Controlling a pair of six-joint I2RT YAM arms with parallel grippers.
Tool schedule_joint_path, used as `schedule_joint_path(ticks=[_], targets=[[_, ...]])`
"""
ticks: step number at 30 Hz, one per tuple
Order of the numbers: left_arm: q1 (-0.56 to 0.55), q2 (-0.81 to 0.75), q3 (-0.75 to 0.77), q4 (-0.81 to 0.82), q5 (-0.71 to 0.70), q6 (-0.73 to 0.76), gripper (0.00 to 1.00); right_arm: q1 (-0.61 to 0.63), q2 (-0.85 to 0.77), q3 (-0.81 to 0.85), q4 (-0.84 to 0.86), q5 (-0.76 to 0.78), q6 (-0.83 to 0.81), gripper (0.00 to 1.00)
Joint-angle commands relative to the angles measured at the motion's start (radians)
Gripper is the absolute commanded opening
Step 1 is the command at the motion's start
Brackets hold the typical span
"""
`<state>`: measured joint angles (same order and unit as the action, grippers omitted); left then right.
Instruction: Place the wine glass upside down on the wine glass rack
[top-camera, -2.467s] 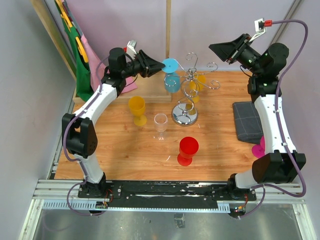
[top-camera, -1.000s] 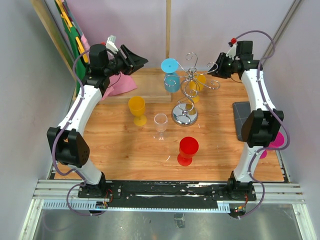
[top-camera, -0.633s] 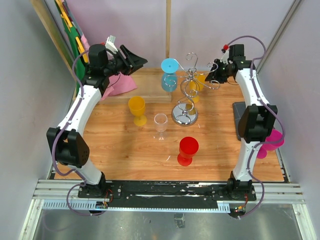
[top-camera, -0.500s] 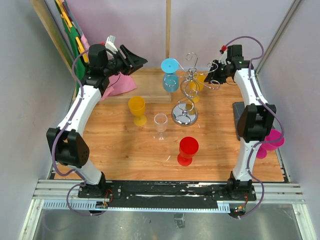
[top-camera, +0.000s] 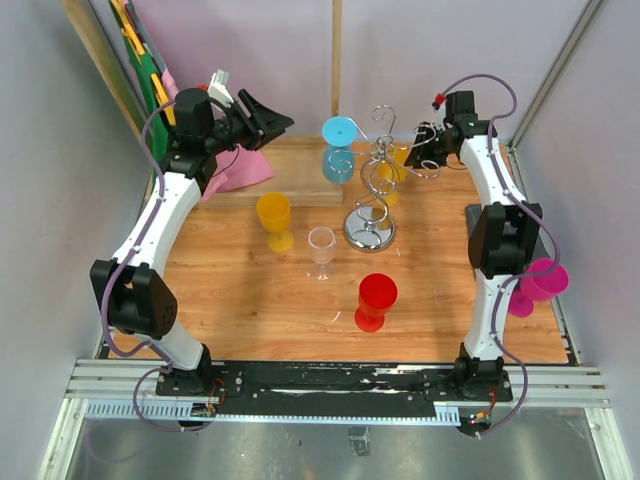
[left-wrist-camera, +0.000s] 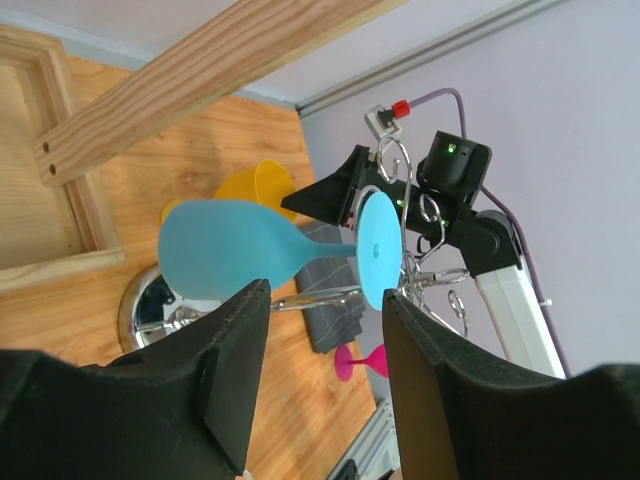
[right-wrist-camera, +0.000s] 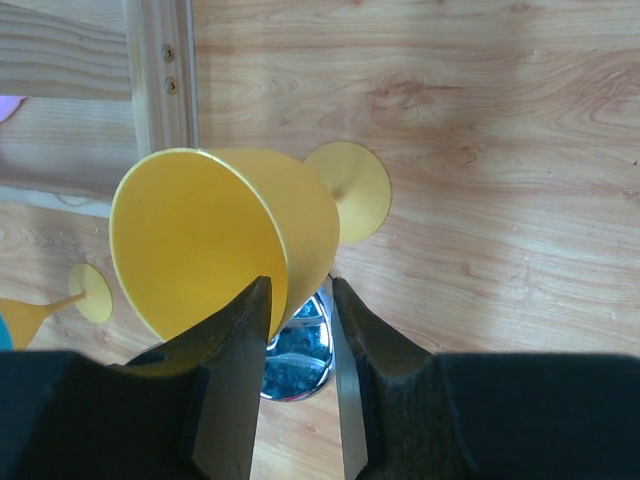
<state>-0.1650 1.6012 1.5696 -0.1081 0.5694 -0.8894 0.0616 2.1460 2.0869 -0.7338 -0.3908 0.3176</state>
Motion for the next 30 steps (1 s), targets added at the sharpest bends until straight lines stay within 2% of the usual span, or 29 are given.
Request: schedule_joint_path(ticks=[1,3,10,14,19,30], targets=[[0.007,-0.036,-0.010,0.012,-0.006,0.022,0.53,0.020,0.024,0.044,-0.017,0.027,-0.009,0.30],[0.007,-0.035,-0.011,0.011,-0.006,0.022,0.53,0.021,0.029,0.044,-0.017,0.027,-0.010,0.28],[0.007,-0.034,-0.014,0.013,-0.006,0.019,0.53,0.021,0.025,0.030,-0.017,0.046,-0.013,0.08],[0.007,-0.031,-0.011,0.015,-0.003,0.019,0.53,0.018,-0.001,0.014,-0.017,0.073,-0.014,0.01],[0.007,-0.031,-0.011,0.018,-0.002,0.019,0.53,0.009,-0.051,0.002,-0.016,0.137,-0.015,0.01],[0.008,-0.058,0.004,0.028,-0.016,0.041,0.53,0.004,-0.279,-0.065,0.112,0.443,-0.002,0.01]])
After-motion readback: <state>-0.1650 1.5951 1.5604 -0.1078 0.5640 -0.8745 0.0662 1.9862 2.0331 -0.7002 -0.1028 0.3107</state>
